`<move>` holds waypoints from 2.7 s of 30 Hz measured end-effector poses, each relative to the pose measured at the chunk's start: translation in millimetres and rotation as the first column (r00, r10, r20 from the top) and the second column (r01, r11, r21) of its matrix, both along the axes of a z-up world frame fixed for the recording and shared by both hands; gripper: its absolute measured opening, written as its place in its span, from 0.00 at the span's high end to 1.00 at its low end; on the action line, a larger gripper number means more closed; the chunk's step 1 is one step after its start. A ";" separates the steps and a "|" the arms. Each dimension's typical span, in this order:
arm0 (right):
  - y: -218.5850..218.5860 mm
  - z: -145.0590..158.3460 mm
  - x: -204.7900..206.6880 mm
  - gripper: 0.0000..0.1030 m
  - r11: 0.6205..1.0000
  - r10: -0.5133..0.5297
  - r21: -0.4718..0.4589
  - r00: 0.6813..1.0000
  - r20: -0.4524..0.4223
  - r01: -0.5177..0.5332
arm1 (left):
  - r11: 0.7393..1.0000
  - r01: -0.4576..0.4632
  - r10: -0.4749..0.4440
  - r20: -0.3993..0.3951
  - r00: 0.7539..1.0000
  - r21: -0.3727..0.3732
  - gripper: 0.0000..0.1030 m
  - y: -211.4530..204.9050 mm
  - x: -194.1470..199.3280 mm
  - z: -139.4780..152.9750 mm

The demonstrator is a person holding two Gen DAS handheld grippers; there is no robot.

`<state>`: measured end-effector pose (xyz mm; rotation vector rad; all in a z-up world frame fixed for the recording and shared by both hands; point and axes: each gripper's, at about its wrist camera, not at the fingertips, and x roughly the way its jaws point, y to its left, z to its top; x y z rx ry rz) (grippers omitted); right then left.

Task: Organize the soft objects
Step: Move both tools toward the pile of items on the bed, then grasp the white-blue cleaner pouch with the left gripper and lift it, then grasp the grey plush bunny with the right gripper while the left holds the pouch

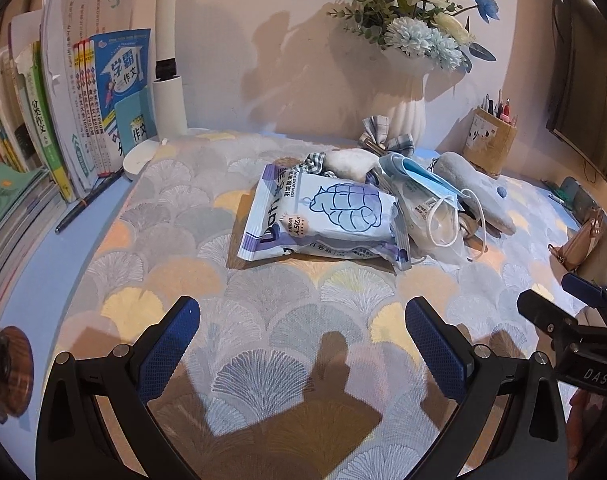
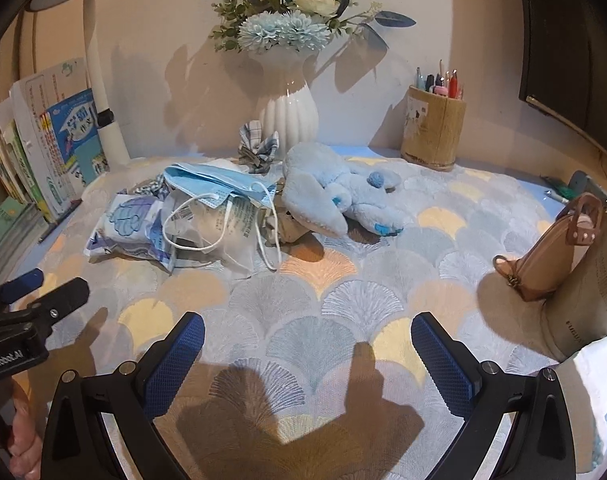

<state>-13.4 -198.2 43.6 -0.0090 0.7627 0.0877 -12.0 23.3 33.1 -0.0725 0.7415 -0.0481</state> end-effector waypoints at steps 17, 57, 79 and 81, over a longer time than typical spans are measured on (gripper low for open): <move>-23.8 57.4 13.2 0.00 0.996 0.040 0.079 0.996 -0.079 -0.034 | 0.916 0.317 -0.326 -0.008 0.945 0.247 0.01 -16.5 -1.3 80.1; -25.1 46.3 95.3 0.85 0.998 -0.015 0.053 0.994 -0.104 0.020 | 0.901 0.431 -0.427 -0.078 0.901 0.048 0.60 -9.2 21.5 59.4; -46.7 40.2 -22.0 0.09 0.987 0.154 0.080 0.977 -0.151 -0.143 | 0.914 0.405 -0.381 -0.282 0.881 0.032 0.22 -41.3 -18.5 -13.8; -42.1 31.0 -1.7 0.09 0.986 0.159 0.085 0.968 -0.194 -0.145 | 0.909 0.410 -0.373 -0.293 0.880 0.074 0.22 -41.6 -18.8 -16.8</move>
